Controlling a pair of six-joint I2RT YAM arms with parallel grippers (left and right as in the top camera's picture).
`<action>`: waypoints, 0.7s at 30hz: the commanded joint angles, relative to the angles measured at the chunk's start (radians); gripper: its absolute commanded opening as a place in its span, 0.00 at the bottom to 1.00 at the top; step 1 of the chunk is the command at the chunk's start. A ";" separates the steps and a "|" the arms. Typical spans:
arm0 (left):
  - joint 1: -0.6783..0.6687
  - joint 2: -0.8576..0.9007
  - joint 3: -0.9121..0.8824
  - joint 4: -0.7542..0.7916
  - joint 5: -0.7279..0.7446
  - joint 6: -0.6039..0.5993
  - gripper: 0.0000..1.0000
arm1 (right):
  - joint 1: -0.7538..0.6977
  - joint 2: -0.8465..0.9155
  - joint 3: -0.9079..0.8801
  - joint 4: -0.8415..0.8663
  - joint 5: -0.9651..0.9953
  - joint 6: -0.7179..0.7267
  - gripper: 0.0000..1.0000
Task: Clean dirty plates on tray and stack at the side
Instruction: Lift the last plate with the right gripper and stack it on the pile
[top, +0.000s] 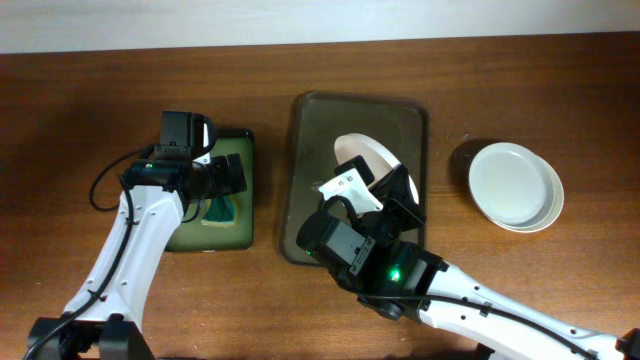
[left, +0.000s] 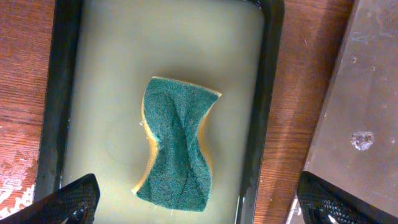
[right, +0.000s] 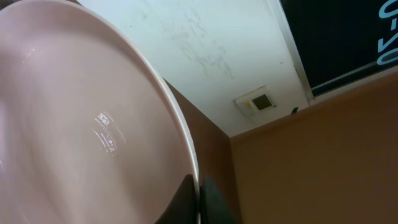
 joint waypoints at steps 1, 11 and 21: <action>0.001 -0.019 0.014 0.002 0.011 0.001 0.99 | 0.010 -0.015 0.023 0.003 0.039 0.005 0.04; 0.001 -0.019 0.014 0.002 0.011 0.001 1.00 | -0.097 -0.015 0.023 0.052 -0.023 0.208 0.04; 0.001 -0.019 0.014 0.002 0.011 0.001 0.99 | -1.207 0.048 0.024 -0.006 -1.252 0.705 0.04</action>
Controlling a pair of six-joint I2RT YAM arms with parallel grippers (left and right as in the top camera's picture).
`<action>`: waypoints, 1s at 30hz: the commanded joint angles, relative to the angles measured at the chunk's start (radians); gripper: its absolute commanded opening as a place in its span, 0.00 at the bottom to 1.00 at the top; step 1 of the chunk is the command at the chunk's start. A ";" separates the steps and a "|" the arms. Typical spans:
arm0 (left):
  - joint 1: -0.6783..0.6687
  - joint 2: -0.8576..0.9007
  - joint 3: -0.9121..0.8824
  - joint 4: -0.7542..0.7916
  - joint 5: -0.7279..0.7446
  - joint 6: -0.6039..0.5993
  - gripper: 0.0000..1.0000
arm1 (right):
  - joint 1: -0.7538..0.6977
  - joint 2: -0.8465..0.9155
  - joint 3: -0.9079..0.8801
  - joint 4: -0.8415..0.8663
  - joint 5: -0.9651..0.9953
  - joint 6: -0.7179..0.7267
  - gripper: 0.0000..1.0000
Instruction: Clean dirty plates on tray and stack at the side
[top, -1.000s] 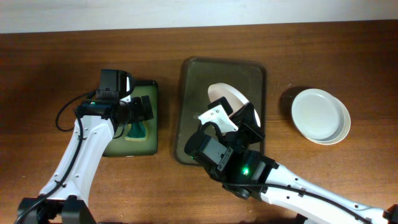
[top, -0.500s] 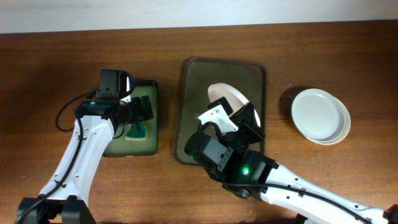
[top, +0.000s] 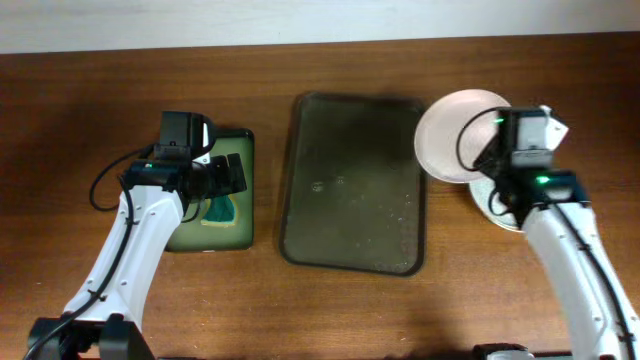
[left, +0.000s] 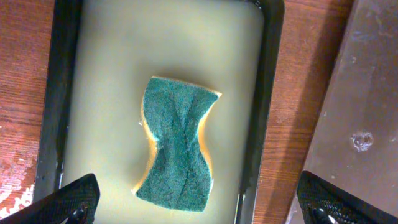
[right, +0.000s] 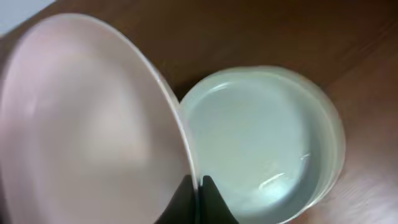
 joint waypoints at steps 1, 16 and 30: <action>0.001 -0.019 0.014 0.003 0.008 0.001 0.99 | -0.260 0.090 0.016 -0.025 -0.285 0.062 0.04; 0.001 -0.019 0.014 0.003 0.008 0.001 1.00 | -0.379 0.198 0.015 -0.122 -0.317 0.030 0.43; 0.001 -0.019 0.014 0.003 0.008 0.001 0.99 | 0.023 0.369 0.015 0.291 -0.333 -0.367 0.24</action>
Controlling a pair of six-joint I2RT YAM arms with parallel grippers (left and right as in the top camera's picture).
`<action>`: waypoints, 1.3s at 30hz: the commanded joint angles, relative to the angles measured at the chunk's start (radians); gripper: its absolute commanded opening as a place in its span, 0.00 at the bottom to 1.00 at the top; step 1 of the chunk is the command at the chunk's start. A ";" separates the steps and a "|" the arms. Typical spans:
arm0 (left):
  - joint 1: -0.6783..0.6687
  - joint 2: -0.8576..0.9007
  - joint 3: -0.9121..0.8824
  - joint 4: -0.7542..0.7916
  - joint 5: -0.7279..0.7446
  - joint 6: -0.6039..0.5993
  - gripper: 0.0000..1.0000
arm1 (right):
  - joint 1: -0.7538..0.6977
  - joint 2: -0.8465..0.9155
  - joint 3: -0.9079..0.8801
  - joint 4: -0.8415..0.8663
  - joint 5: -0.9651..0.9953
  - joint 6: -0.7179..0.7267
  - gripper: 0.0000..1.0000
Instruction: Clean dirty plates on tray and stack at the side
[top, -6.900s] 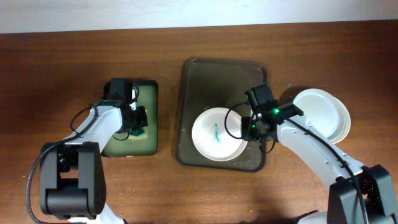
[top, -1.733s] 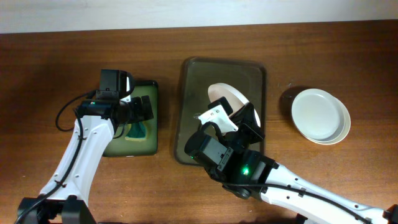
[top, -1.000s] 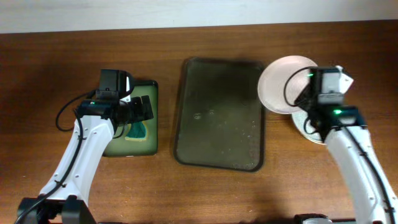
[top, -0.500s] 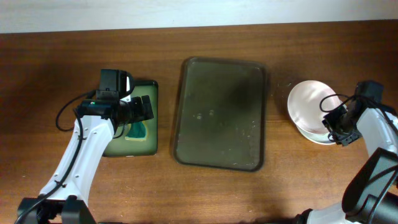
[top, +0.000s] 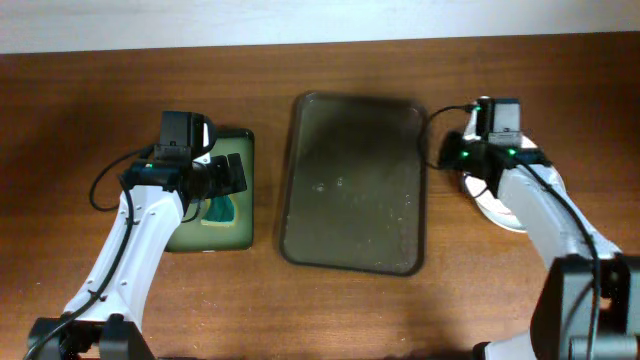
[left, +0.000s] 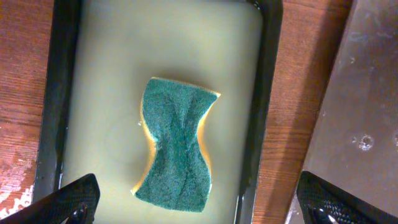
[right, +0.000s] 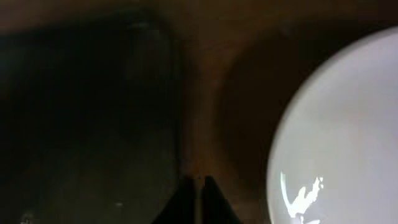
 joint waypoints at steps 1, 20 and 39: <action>0.001 -0.019 0.013 0.002 0.008 0.001 0.99 | -0.002 0.078 0.010 0.046 0.049 -0.060 0.38; 0.001 -0.019 0.013 0.002 0.008 0.001 0.99 | 0.341 -0.399 0.020 -0.212 0.182 0.022 0.40; 0.001 -0.019 0.013 0.002 0.008 0.001 0.99 | 0.261 -1.060 -0.332 -0.114 0.111 -0.023 0.98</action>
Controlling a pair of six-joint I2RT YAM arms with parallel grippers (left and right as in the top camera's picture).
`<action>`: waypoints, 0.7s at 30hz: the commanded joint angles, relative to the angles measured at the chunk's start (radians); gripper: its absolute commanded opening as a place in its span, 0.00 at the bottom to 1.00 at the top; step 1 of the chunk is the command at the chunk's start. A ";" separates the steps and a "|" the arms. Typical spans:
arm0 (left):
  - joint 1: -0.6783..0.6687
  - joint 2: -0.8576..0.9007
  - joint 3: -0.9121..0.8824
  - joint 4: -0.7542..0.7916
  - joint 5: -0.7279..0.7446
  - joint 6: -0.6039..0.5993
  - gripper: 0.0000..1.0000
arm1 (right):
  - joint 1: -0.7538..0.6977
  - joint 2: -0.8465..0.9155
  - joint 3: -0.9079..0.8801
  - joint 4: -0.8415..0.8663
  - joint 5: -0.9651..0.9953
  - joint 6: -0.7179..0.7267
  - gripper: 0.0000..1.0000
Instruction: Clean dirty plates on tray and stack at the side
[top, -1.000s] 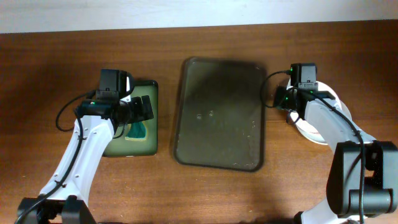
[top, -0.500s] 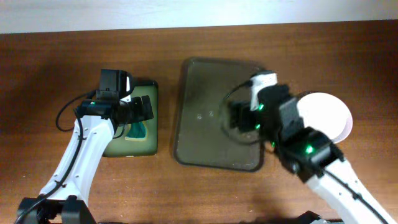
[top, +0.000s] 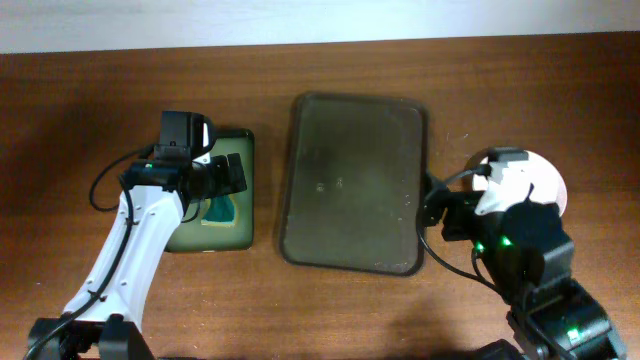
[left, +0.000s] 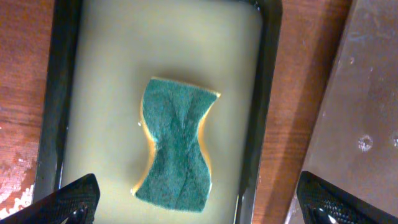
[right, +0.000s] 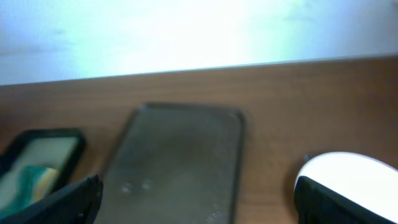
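The dark tray (top: 355, 185) lies mid-table with no plates on it, only a few specks. The stack of white plates (top: 550, 182) sits to its right, partly hidden by my right arm. My right gripper (top: 440, 208) hovers by the tray's right edge, open and empty; its wrist view shows the tray (right: 180, 155) and the plate stack (right: 348, 169) ahead. My left gripper (top: 222, 178) hangs open over the green sponge (left: 177, 146), which lies in the soapy basin (left: 268, 93), and does not touch it.
The black basin (top: 245, 190) of pale liquid stands left of the tray. Bare wooden table surrounds everything, and a white wall runs along the far edge. A black cable loops off the left arm (top: 100, 185).
My right gripper was shut next to the plate stack at the tray's upper right. Now it is open and sits nearer the front, by the tray's right edge. The left arm has not moved.
My right gripper held a pale plate by its rim over the tray. Then it held that plate above the white stack at the right. Then the plate lay on the stack with the gripper shut beside it. Now that gripper is open and drawn back.
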 joint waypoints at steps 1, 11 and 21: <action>0.001 -0.019 0.013 0.001 0.008 0.001 0.99 | -0.165 -0.184 -0.185 0.064 -0.175 -0.005 0.98; 0.001 -0.019 0.013 0.002 0.008 0.001 1.00 | -0.267 -0.700 -0.732 0.293 -0.169 -0.005 0.98; 0.001 -0.019 0.013 0.001 0.008 0.001 0.99 | -0.267 -0.700 -0.837 0.453 -0.169 -0.005 0.98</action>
